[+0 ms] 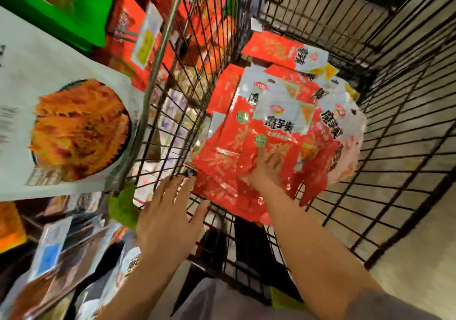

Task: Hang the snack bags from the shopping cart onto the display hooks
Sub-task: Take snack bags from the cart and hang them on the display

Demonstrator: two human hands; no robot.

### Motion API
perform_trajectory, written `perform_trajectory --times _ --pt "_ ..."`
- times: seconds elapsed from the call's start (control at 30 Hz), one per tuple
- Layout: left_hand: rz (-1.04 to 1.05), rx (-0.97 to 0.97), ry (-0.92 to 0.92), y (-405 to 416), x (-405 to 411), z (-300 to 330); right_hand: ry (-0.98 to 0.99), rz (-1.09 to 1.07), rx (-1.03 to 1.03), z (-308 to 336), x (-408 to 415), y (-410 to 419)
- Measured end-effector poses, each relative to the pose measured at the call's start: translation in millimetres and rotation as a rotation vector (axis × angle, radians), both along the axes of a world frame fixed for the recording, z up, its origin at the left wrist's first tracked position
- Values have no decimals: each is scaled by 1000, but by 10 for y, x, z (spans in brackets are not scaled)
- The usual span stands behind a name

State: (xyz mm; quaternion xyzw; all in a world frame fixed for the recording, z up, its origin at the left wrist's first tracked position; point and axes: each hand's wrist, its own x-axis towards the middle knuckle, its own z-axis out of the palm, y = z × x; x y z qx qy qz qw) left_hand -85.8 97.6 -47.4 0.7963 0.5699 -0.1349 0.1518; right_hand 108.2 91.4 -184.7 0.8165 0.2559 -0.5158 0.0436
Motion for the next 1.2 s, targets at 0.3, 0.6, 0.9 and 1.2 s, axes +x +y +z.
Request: perform_trajectory --times 0.3,0.6,0.9,1.2 --pt "152 -377 -395 473 387 -238 149 16 225 -37 -169 -121" --pt "119 -411 -355 1408 1172 -1750 -119 -637 318 -428 561 -202" --pt "289 -403 -415 1376 1083 -2068 -64 -792 433 -932 329 73" --pt "68 -357 -188 1022 881 -1826 3 -801 392 -456 259 135"
